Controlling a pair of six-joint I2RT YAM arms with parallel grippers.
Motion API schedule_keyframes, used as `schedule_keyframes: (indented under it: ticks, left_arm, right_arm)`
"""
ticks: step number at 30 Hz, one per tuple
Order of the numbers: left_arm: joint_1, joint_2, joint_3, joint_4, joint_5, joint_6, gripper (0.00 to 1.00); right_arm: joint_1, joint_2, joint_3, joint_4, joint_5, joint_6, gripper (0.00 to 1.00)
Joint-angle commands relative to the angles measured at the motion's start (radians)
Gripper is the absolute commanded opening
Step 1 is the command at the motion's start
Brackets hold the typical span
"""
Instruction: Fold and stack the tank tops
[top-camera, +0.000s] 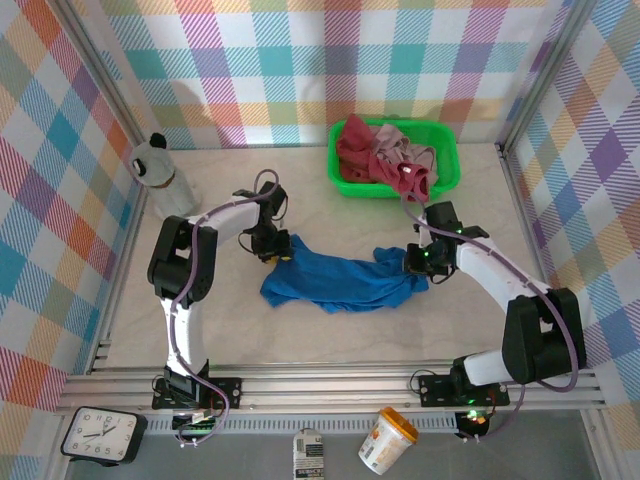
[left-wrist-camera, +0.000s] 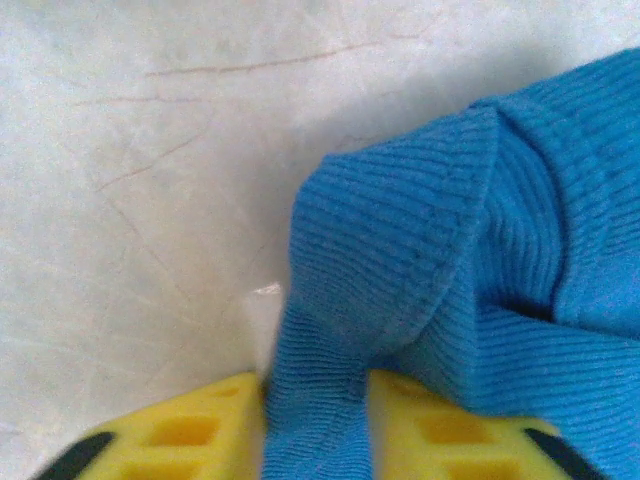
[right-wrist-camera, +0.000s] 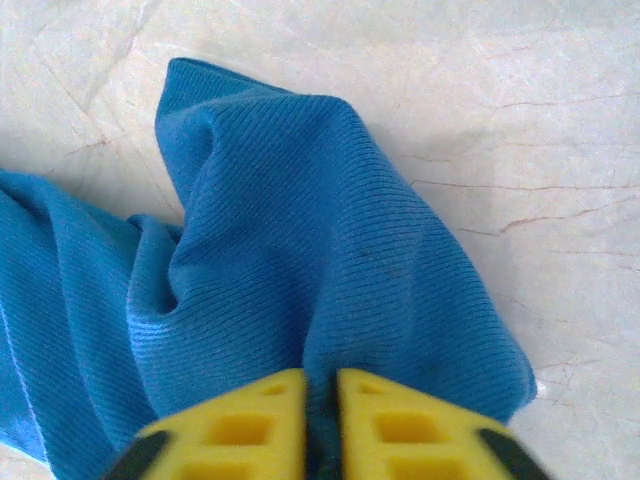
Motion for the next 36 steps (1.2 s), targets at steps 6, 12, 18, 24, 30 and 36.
schedule_keyframes:
  ticks: [6, 12, 18, 24, 30, 36]
  left_arm:
    - [-0.044, 0.012, 0.038, 0.198, 0.126, 0.027, 0.00]
    - [-0.041, -0.083, 0.091, 0.089, 0.060, 0.074, 0.00]
    - [-0.028, -0.238, 0.195, -0.055, -0.063, 0.114, 0.00]
    - [0.005, -0.375, 0.332, -0.185, -0.216, 0.171, 0.00]
    - [0.039, -0.427, 0.542, -0.277, -0.390, 0.226, 0.00]
    - [0.097, -0.399, 0.784, -0.350, -0.445, 0.263, 0.00]
  right_arm:
    - [0.006, -0.049, -0.041, -0.010, 0.003, 0.020, 0.00]
    - [0.006, -0.097, 0.006, -0.034, 0.022, 0.018, 0.00]
    - [-0.012, -0.178, 0.124, -0.038, 0.057, -0.037, 0.00]
    - [-0.042, -0.202, 0.259, -0.006, 0.001, -0.077, 0.00]
    - [-0.072, -0.142, 0.456, 0.035, -0.062, -0.112, 0.00]
    - [-0.079, -0.045, 0.665, 0.037, -0.139, -0.155, 0.00]
